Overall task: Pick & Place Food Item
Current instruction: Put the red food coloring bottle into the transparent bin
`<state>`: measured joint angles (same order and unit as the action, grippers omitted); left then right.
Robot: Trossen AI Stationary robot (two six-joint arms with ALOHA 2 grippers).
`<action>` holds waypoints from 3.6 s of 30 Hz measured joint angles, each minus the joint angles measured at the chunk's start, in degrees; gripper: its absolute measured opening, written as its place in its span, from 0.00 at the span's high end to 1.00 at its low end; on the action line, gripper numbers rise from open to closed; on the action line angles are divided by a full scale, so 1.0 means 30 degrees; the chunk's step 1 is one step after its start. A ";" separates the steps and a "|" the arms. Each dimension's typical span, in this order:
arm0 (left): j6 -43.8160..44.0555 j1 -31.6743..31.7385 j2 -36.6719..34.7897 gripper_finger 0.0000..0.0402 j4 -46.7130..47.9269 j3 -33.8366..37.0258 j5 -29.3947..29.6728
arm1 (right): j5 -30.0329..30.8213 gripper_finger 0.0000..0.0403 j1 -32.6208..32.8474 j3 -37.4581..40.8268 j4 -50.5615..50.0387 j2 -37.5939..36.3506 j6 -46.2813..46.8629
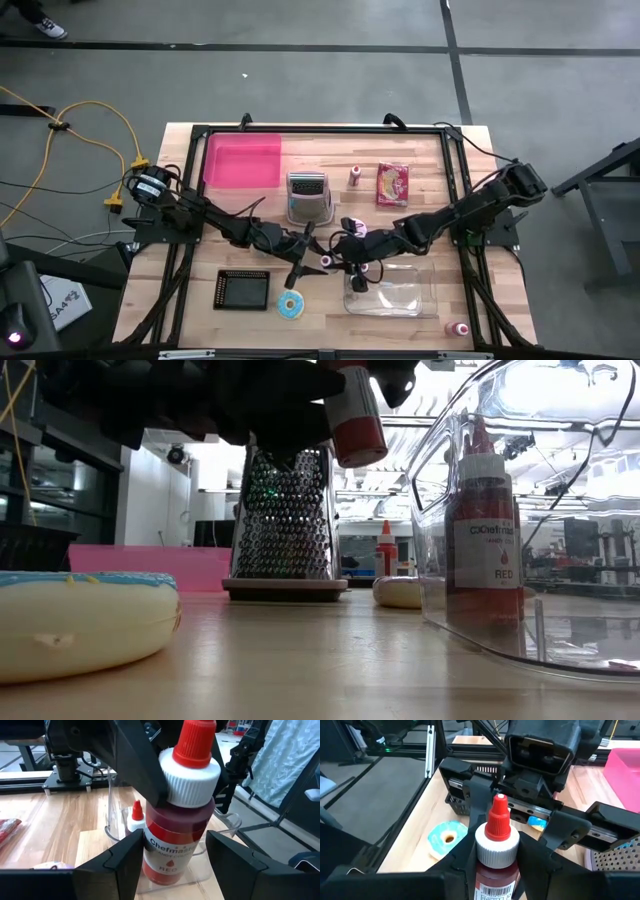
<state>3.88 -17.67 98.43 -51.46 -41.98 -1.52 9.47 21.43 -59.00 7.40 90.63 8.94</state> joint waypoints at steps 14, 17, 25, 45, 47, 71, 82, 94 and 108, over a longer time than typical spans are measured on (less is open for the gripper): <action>-0.0138 -0.0262 0.0000 0.48 0.0102 0.0000 -0.0398 | -0.0156 0.75 0.0011 0.0000 -0.0095 0.0000 0.0000; -0.0146 -0.0145 0.0000 0.48 0.0117 0.0000 -0.0504 | -0.0101 0.75 0.0140 0.0000 -0.0095 0.0000 0.0053; 0.0157 0.0233 0.0000 0.47 0.0369 0.0000 -0.1533 | 0.0488 0.75 0.0547 0.0000 -0.0160 0.0000 0.0078; 0.0000 0.0386 0.0000 0.42 0.0299 0.0000 -0.1813 | 0.0801 0.75 0.0628 -0.0004 0.0364 0.0000 -0.0039; 0.0000 0.0386 0.0000 0.42 0.0299 0.0002 -0.1806 | 0.0800 0.75 0.0628 -0.0015 0.0393 0.0000 -0.0056; 0.0234 0.0372 0.0000 0.42 0.1738 0.0015 -0.1742 | 0.1894 0.75 0.1902 -0.0029 -0.0969 -0.2907 -0.0574; 0.0729 0.0343 0.0000 0.42 0.1824 0.0015 -0.1750 | 0.3237 0.75 0.4232 -0.0028 -0.4020 -0.4260 0.1825; 0.0724 0.0343 0.0000 0.42 0.1865 0.0015 -0.1762 | 0.9962 0.75 0.8503 0.0211 -0.4740 -0.3264 0.4573; 0.1180 0.0335 0.0000 0.42 0.1868 0.0015 -0.1791 | 1.2884 0.75 0.8947 0.2754 -0.3072 -0.0405 0.9670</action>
<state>7.42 -16.67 98.43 -45.86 -41.93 -6.90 48.13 48.27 -50.74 -1.82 89.42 37.95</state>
